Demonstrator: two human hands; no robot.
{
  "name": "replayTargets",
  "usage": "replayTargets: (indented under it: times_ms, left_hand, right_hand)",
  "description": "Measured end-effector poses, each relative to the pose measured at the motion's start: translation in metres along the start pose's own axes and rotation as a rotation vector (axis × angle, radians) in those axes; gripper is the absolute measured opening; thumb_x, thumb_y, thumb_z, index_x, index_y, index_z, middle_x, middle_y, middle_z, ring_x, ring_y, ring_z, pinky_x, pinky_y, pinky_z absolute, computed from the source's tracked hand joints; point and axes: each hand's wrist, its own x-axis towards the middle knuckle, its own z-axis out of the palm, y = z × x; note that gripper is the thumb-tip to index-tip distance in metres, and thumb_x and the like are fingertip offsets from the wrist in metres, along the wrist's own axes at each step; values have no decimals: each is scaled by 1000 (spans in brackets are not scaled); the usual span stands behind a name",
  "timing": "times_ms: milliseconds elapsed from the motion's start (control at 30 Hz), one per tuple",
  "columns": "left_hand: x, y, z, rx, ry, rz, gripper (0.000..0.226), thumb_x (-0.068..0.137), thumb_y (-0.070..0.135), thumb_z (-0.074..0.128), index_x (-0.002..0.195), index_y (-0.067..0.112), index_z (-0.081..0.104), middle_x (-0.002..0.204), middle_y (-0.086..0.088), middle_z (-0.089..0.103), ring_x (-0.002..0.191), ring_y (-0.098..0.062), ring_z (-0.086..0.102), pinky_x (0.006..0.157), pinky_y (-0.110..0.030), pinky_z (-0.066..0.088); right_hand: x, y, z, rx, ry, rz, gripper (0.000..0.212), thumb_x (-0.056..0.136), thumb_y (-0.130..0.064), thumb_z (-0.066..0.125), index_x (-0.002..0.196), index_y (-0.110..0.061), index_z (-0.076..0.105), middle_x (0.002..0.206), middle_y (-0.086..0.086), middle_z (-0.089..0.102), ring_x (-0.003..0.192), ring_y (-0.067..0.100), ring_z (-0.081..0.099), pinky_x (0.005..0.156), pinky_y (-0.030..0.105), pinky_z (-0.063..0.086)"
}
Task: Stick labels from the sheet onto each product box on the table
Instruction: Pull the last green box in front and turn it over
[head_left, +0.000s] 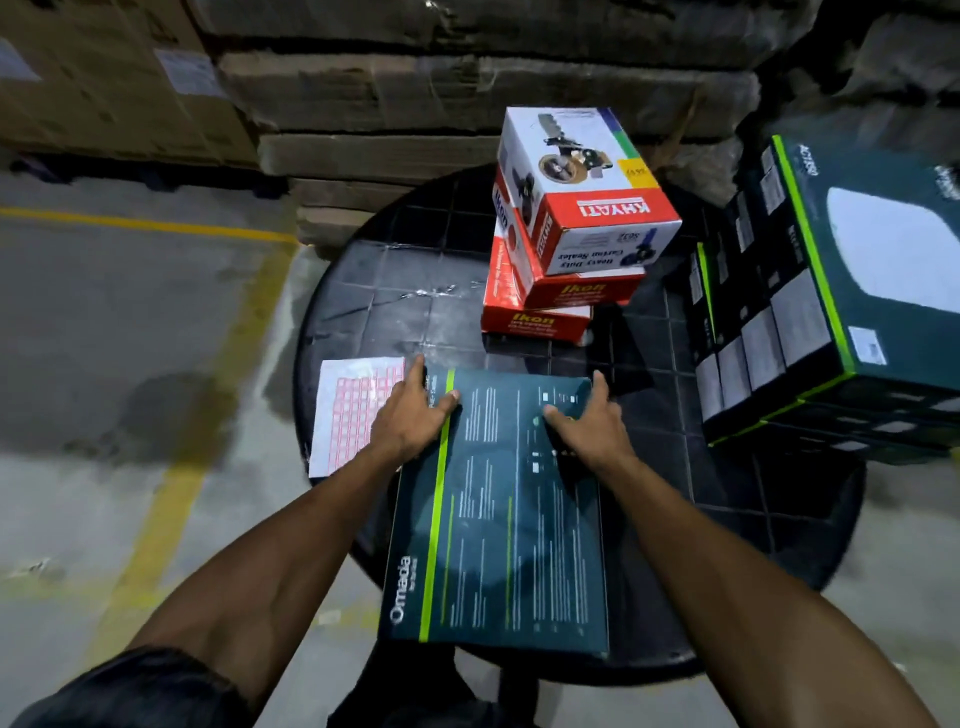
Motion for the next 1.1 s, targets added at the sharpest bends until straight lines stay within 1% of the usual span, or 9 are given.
replayTargets:
  times_ms: [100, 200, 300, 400, 667, 800, 900, 1000, 1100]
  left_hand:
    - [16, 5, 0, 84, -15, -34, 77, 89, 60, 53, 150, 23, 23, 144, -16, 47, 126, -37, 49, 99, -49, 44]
    - [16, 12, -1, 132, 10, -34, 70, 91, 53, 56, 147, 19, 31, 140, -14, 51, 122, -36, 52, 95, -47, 46]
    - [9, 23, -7, 154, 49, -29, 61, 91, 50, 59, 140, 20, 39, 134, -11, 57, 117, -36, 56, 90, -43, 46]
    - [-5, 39, -18, 161, 124, -3, 58, 89, 53, 58, 135, 22, 41, 131, -10, 57, 115, -37, 56, 88, -44, 45]
    - [-87, 87, -47, 56, 436, 154, 55, 89, 50, 61, 133, 24, 42, 128, -8, 54, 109, -34, 56, 83, -40, 41]
    - [-133, 97, -52, -88, 605, 278, 55, 85, 42, 69, 132, 22, 48, 126, -3, 55, 102, -25, 57, 81, -34, 38]
    - [-166, 99, -48, -159, 707, 368, 55, 83, 36, 73, 130, 19, 49, 125, -2, 55, 103, -16, 53, 83, -29, 38]
    - [-191, 94, -39, -194, 793, 461, 54, 79, 27, 78, 124, 17, 49, 119, -5, 56, 103, -18, 54, 82, -29, 42]
    - [-209, 85, -26, -222, 855, 544, 55, 76, 19, 80, 114, 22, 41, 121, -12, 55, 107, -21, 54, 80, -18, 38]
  right_hand:
    - [20, -10, -1, -53, -82, 49, 100, 82, -62, 64, 155, -35, 1, 154, 22, 23, 138, 42, 32, 112, 52, 33]
    - [22, -13, 0, -99, -83, 44, 92, 81, -63, 63, 152, -35, 13, 152, 18, 30, 135, 41, 36, 109, 53, 36]
    - [9, -16, -6, -108, -9, 8, 86, 81, -64, 63, 149, -33, 21, 145, 16, 39, 129, 39, 43, 103, 51, 42]
    - [-13, -21, -20, -118, 98, -45, 83, 81, -65, 61, 147, -33, 23, 140, 14, 43, 124, 36, 47, 97, 48, 46]
    - [-92, -30, -67, -82, 392, -280, 75, 83, -59, 62, 144, -35, 24, 134, 8, 43, 116, 29, 48, 81, 36, 43]
    - [-133, -21, -84, 22, 521, -451, 74, 82, -55, 67, 141, -36, 27, 134, 1, 40, 115, 23, 46, 85, 37, 46]
    - [-158, -9, -90, 96, 619, -599, 73, 80, -49, 72, 139, -31, 32, 134, 0, 41, 115, 17, 43, 85, 33, 41]
    - [-176, 5, -89, 175, 686, -697, 73, 77, -40, 78, 134, -26, 35, 132, 4, 44, 116, 19, 44, 89, 32, 38]
    - [-188, 21, -83, 258, 711, -759, 74, 73, -30, 84, 128, -25, 35, 132, 12, 45, 121, 27, 45, 97, 36, 40]
